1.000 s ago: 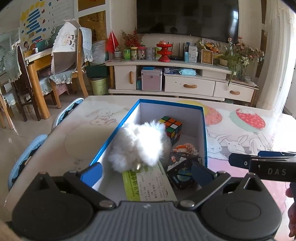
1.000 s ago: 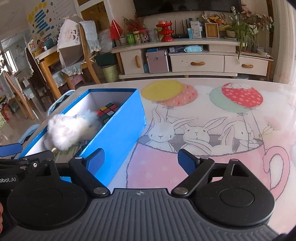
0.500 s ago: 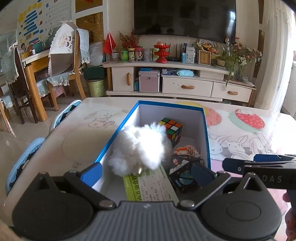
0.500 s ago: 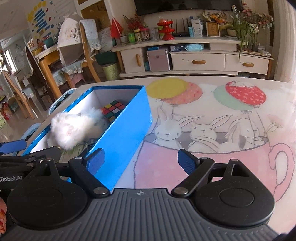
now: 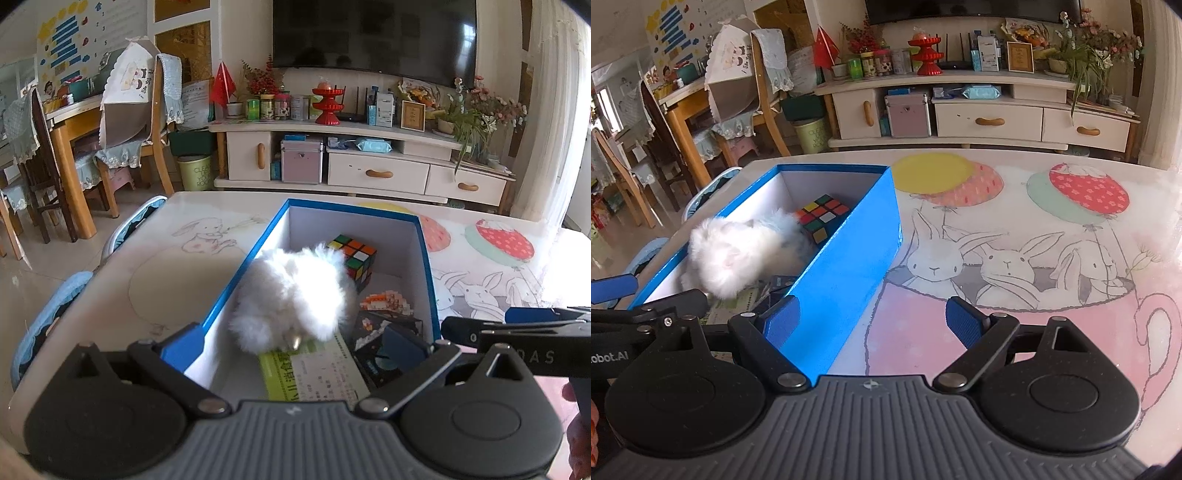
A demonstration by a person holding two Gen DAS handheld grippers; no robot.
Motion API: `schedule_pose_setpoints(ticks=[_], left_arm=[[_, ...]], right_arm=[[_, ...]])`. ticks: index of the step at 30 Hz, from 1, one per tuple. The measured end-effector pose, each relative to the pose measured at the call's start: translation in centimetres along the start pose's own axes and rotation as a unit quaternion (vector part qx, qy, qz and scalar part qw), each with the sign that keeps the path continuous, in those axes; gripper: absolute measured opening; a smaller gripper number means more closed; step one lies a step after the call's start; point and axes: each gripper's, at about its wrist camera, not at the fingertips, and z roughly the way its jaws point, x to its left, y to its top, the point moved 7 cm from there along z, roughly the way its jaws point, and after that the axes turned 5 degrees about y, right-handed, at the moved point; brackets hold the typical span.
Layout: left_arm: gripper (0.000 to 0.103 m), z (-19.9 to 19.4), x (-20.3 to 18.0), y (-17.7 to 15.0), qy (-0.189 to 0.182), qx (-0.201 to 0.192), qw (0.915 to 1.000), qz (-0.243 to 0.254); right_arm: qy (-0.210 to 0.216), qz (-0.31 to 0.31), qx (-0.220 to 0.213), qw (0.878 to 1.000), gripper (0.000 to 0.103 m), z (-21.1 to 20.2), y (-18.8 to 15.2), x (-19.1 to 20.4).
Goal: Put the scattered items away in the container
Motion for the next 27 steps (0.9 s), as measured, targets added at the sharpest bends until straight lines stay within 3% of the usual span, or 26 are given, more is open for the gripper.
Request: schedule_pose_setpoints(ticks=[27], left_arm=[[0.103,0.38,0.67,0.18,-0.015,0.000,0.9995,-0.028]], right_arm=[[0.003,-0.004,-0.011,1.000,0.103,0.53,0.32,0.99]])
